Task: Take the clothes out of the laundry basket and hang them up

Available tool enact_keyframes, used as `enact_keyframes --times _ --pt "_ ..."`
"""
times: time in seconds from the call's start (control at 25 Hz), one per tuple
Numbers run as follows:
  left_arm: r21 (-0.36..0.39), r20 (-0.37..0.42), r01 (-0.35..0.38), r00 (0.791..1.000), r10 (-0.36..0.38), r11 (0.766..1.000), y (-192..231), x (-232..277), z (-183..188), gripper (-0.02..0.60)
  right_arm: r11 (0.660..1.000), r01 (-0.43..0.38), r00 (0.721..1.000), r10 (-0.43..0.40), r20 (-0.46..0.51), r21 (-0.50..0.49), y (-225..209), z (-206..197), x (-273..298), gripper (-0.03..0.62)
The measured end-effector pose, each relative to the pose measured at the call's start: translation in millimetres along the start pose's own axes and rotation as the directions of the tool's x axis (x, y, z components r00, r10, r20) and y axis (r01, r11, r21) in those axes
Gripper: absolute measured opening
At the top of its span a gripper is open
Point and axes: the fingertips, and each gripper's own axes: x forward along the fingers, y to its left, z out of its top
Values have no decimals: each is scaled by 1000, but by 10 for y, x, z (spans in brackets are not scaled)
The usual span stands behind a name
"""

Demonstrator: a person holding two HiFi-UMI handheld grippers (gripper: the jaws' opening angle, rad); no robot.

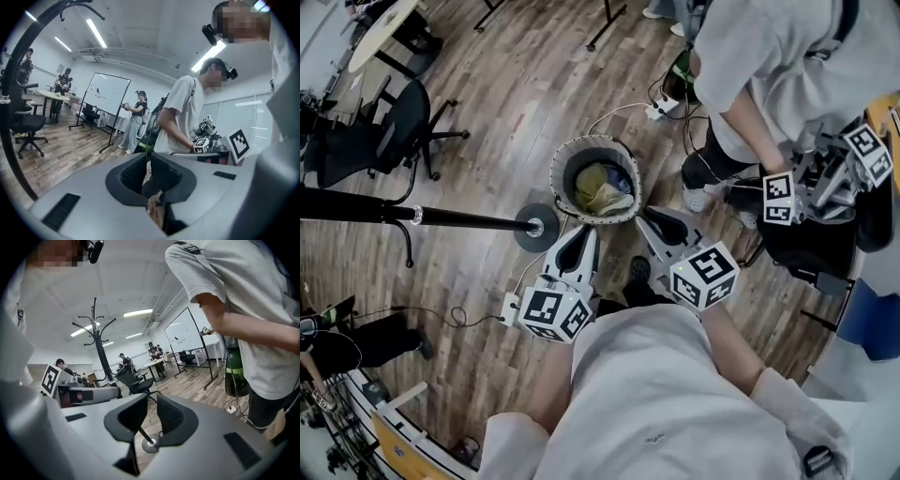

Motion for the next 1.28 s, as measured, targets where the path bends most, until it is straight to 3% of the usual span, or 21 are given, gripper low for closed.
enact_keyframes --times 0.16,0.28,0.36,0.6,0.96,1.28 --pt "0 -27 -22 999 22 1000 -26 134 73 25 999 -31 999 32 -26 22 -117 111 116 72" --pt "1 -36 -31 999 31 1000 14 122 -125 31 998 -46 999 47 -25 32 -121 -55 144 77" --pt "0 -45 -34 998 34 999 47 120 -208 86 998 -51 998 53 -35 33 -119 -144 171 78" --pt "-6 -67 -41 997 40 999 189 131 -268 87 998 -46 996 49 -71 43 -123 -257 270 80" --pt "-55 -127 24 991 -31 998 610 531 -415 87 997 18 991 -8 -132 78 -376 -345 694 87" --pt "-73 -223 94 969 -108 993 1237 1006 -521 87 988 93 976 -65 -210 125 -609 -475 1316 87"
